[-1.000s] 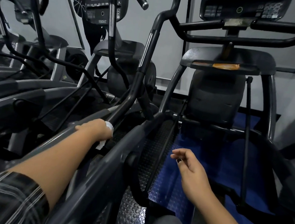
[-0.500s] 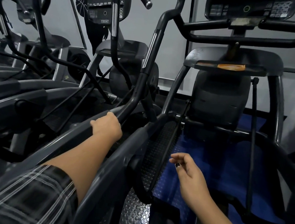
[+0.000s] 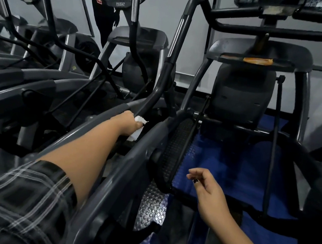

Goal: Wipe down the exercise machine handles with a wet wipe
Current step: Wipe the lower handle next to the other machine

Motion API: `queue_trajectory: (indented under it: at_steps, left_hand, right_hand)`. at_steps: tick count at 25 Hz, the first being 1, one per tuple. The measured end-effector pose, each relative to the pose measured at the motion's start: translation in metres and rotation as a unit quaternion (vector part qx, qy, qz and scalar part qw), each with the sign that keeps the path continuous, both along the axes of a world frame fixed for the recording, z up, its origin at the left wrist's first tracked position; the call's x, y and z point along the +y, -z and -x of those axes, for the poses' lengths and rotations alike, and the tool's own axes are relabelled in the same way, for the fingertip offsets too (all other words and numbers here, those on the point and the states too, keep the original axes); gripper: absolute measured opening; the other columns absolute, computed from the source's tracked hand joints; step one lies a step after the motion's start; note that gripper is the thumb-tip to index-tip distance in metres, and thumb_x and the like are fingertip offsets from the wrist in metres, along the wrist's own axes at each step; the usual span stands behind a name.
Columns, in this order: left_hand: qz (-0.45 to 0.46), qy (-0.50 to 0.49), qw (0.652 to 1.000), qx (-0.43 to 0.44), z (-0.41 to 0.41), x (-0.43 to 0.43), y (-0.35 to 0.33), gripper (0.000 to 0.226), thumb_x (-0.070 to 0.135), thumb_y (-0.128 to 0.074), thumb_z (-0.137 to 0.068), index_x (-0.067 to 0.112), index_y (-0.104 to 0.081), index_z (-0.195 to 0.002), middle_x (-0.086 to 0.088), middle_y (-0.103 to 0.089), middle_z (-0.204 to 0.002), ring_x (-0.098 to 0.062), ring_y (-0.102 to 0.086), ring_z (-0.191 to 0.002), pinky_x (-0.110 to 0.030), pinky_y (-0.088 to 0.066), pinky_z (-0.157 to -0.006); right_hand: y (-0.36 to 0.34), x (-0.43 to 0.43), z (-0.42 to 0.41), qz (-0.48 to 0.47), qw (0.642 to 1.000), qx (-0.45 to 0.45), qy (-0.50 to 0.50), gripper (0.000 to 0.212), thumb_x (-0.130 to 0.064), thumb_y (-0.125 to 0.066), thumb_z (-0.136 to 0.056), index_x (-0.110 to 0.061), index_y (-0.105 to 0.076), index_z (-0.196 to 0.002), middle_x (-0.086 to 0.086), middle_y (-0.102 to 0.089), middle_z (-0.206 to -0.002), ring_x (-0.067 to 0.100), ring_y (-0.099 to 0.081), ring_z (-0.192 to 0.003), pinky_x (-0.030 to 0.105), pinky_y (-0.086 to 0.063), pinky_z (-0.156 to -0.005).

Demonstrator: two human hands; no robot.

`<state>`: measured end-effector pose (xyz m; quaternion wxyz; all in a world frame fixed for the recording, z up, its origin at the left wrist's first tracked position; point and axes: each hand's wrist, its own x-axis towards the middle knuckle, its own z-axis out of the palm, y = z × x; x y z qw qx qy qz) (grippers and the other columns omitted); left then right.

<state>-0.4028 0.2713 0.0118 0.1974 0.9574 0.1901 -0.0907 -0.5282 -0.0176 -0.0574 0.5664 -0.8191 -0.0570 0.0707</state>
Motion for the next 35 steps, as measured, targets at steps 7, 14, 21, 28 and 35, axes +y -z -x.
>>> queue_trajectory:
  at_steps: [7, 14, 21, 28, 35]
  left_hand:
    - [-0.028, 0.009, 0.999, 0.031, 0.071, 0.011, -0.003, 0.058, 0.049, -0.05, -0.094, 0.004, -0.044, -0.131, -0.014, -0.06, -0.12, -0.032, -0.058, -0.103, -0.034, -0.041, -0.079]
    - [-0.31, 0.012, 0.951, 0.011, 0.107, -0.012, 0.01, 0.049, 0.038, -0.059, -0.092, 0.006, -0.041, -0.125, -0.01, -0.067, -0.112, -0.028, -0.063, -0.104, -0.036, -0.044, -0.082]
    - [-0.122, 0.018, 0.991, -0.044, 0.046, -0.016, 0.003, 0.056, 0.031, -0.061, -0.092, 0.001, -0.037, -0.133, -0.02, -0.058, -0.127, -0.038, -0.056, -0.119, -0.043, -0.046, -0.091]
    - [0.17, 0.033, 0.984, 0.03, 0.05, 0.019, -0.004, 0.053, 0.039, -0.057, -0.091, 0.004, -0.052, -0.131, -0.015, -0.066, -0.118, -0.034, -0.065, -0.102, -0.039, -0.05, -0.089]
    - [0.192, -0.005, 0.981, 0.035, 0.098, 0.025, 0.007, 0.047, 0.044, -0.054, -0.093, 0.01, -0.049, -0.126, -0.011, -0.067, -0.108, -0.028, -0.065, -0.083, -0.036, -0.052, -0.07]
  right_hand:
    - [-0.013, 0.027, 0.038, 0.002, 1.0, -0.011, 0.003, 0.039, -0.002, -0.04, -0.099, -0.039, -0.054, -0.101, -0.014, -0.064, -0.109, -0.003, -0.056, -0.075, 0.01, -0.039, -0.061]
    - [-0.019, 0.05, 0.052, 0.019, 1.0, -0.007, 0.004, 0.038, -0.004, -0.042, -0.099, -0.039, -0.053, -0.102, -0.016, -0.062, -0.111, -0.002, -0.059, -0.093, 0.009, -0.045, -0.068]
    - [-0.02, 0.056, 0.073, 0.028, 0.999, 0.001, 0.036, 0.036, -0.003, -0.041, -0.1, -0.036, -0.054, -0.106, -0.014, -0.063, -0.11, 0.02, -0.063, -0.093, 0.012, -0.047, -0.065]
    - [-0.013, 0.061, 0.109, 0.039, 0.997, 0.01, 0.064, 0.038, -0.001, -0.043, -0.098, -0.037, -0.055, -0.103, -0.014, -0.063, -0.108, 0.01, -0.062, -0.093, 0.026, -0.049, -0.078]
    - [-0.008, 0.076, 0.125, 0.026, 0.997, 0.026, 0.074, 0.038, 0.0, -0.042, -0.099, -0.035, -0.056, -0.104, -0.013, -0.064, -0.108, 0.006, -0.061, -0.095, 0.014, -0.047, -0.071]
